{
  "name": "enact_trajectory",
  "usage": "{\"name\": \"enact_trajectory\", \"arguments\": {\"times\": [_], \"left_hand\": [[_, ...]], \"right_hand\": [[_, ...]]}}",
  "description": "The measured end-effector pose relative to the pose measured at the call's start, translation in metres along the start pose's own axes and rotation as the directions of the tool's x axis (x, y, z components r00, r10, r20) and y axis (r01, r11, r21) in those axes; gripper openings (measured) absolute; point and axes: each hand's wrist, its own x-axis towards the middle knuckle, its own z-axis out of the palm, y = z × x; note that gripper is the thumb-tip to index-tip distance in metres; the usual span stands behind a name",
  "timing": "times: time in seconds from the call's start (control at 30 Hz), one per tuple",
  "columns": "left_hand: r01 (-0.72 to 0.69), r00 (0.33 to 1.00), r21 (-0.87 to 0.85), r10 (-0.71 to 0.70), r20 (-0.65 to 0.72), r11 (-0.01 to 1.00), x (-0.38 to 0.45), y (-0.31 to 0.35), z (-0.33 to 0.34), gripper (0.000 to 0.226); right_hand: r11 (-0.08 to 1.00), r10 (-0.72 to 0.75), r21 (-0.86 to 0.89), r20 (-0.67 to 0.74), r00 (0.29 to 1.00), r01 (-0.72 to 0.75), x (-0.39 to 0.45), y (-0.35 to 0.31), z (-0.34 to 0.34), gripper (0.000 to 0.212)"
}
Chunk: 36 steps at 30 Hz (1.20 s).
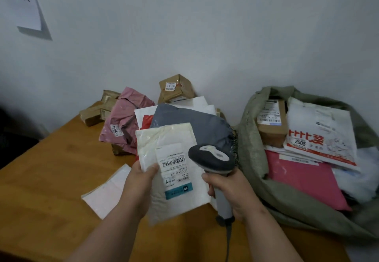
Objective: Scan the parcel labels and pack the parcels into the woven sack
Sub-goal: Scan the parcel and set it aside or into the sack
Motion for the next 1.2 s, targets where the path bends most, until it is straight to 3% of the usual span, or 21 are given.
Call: {"name": "enact_trajectory", "arguments": {"times": [0.17,0.3,0.6,0.73,1.0,1.2], "left_hand": [[0.054,0.998,-0.101,-0.055,-0.013,0.993,0.010,0.001,-0.004,0.023],[0.058,0.998,-0.140,-0.057,0.013,0.988,0.014,0.005,-0.004,0.018],[0.036,0.999,-0.097,-0.036,-0.002,0.995,0.020,0.009,-0.012,0.016],[0.029,1.000,-0.093,-0.028,0.009,0.995,0.021,0.009,-0.015,0.013],[0.016,0.999,-0.069,-0.012,0.049,0.997,0.022,0.010,-0.012,0.013],[0.021,0.995,-0.056,-0.015,0.094,0.998,0.023,0.007,-0.001,0.011]], "right_hand": [[0.999,0.023,-0.045,0.045,0.999,-0.021,-0.014,0.001,0.007,0.028],[1.000,0.014,-0.028,0.053,0.999,-0.013,-0.019,0.000,0.013,0.016],[0.998,0.004,-0.058,0.053,0.999,-0.001,-0.023,-0.001,0.027,0.013],[0.998,0.014,-0.062,0.051,0.999,-0.011,-0.023,-0.002,0.032,0.026],[0.999,0.020,-0.047,0.029,0.999,-0.018,-0.021,0.000,0.033,0.028],[1.000,0.025,-0.010,-0.014,1.000,-0.025,-0.024,0.004,0.024,0.020]]}}
